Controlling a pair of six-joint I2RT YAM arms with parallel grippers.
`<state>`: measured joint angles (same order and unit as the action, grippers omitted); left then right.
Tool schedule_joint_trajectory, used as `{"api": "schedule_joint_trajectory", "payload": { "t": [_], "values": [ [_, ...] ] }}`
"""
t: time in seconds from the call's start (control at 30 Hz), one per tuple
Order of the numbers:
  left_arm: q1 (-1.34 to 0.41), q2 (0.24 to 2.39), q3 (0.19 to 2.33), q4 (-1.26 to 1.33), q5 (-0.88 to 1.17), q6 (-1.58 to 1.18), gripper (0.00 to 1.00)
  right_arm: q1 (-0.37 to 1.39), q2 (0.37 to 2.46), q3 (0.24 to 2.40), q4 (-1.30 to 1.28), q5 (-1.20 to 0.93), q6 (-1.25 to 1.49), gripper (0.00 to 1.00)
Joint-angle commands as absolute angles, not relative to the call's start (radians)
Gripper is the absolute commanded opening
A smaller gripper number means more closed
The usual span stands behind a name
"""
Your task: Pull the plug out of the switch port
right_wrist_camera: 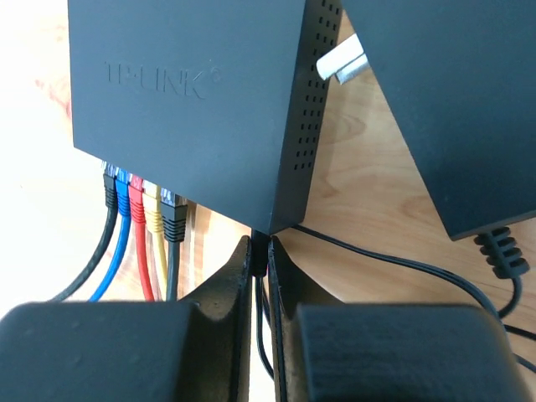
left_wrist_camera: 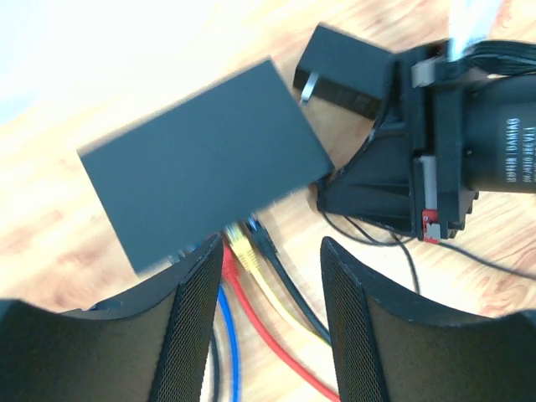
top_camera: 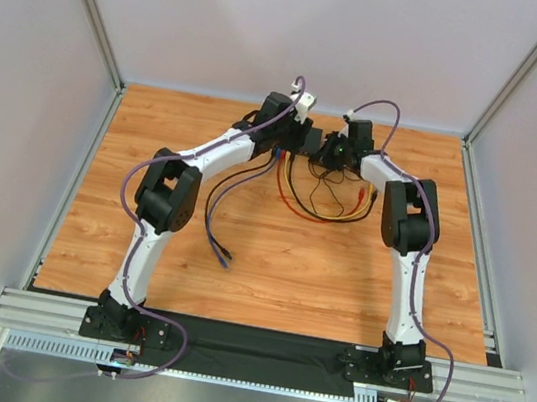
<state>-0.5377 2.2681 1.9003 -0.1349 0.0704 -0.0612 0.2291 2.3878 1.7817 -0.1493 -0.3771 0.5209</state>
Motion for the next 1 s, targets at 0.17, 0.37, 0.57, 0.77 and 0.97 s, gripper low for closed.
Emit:
{"api": "schedule_joint_trajectory", "payload": {
  "t": [0.17, 0.37, 0.57, 0.77, 0.97],
  "values": [
    [-0.620, 2.273, 1.924, -0.103, 0.026, 0.320, 0.62, 0.216, 2.372, 1.793, -0.291, -0.511, 0.371, 0.07],
    [-0.621, 2.289, 1.918, -0.092, 0.087, 0.308, 0.63, 0.202, 2.309, 1.681, -0.288, -0.509, 0.353, 0.09],
    [-0.623, 2.307, 1.902, -0.095, 0.077, 0.356, 0.62, 0.189, 2.298, 1.651, -0.250, -0.465, 0.387, 0.21],
    [-0.621, 2.353, 1.954, -0.181, 0.055, 0.420, 0.63, 0.189, 2.258, 1.605, -0.216, -0.440, 0.394, 0.32],
    [-0.623, 2.421, 2.057, -0.276, 0.060, 0.426, 0.63, 0.189, 2.214, 1.575, -0.221, -0.397, 0.390, 0.32]
  ]
}}
